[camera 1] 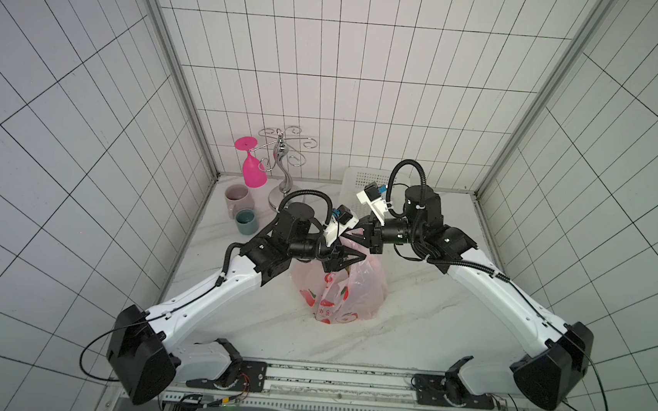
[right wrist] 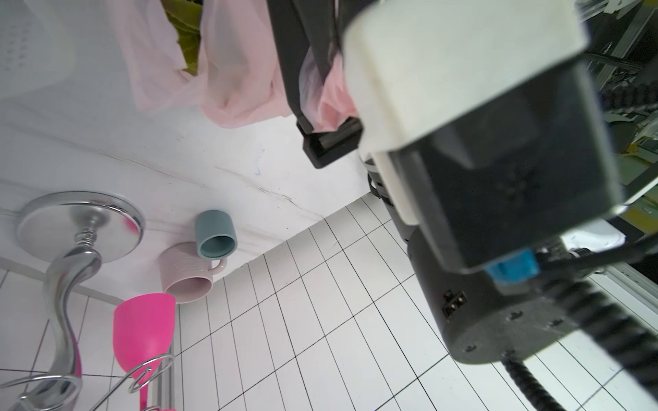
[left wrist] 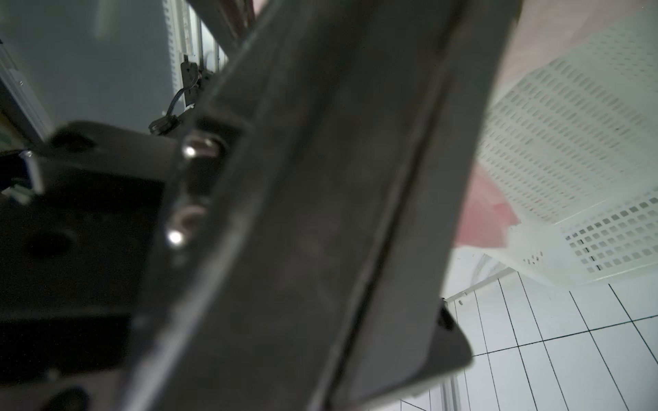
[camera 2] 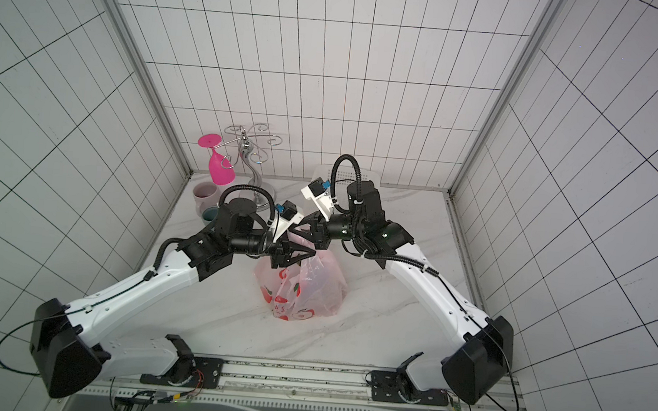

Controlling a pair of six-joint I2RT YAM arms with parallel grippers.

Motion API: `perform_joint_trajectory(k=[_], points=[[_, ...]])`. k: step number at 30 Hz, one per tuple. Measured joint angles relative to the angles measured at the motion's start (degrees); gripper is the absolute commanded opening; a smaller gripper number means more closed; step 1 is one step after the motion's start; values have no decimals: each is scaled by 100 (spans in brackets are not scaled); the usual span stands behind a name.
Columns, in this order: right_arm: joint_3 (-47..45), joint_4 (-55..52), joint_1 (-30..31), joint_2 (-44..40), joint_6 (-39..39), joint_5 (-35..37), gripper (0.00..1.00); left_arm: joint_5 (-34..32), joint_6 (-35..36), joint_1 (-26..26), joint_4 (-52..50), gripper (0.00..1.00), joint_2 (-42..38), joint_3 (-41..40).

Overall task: Place the pineapple into a plastic bag & tie a knot
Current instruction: Cross the plastic bag at the center of the board.

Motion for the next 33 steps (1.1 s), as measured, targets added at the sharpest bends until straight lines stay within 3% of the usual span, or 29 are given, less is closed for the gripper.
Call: perform_joint_trajectory(k=[6,9,10,12,15,18,22,27,33], points=[[-2,216,-2,-9,155,-116,0,-63,-470,28,758,26,-70,-219],[-4,317,-7,-50,212,-188,0,-90,-568,39,844,2,-70,-249],[-4,339,-9,-83,219,-168,0,-70,-603,44,857,0,-68,-260],[-4,337,-26,-122,271,-146,1,-59,-603,24,940,0,-70,-264],[-4,293,-133,-173,431,-120,31,-68,-603,24,968,0,-70,-269],[-13,197,-404,-348,625,83,54,-68,-603,46,1029,0,-70,-302],[-31,79,-942,-846,785,555,73,-68,-605,90,1062,0,-70,-313],[-35,-9,-1123,-1307,791,949,79,-63,-597,98,1064,0,-72,-313],[-35,-190,-1047,-868,809,929,77,-63,-590,98,1043,0,-72,-313]])
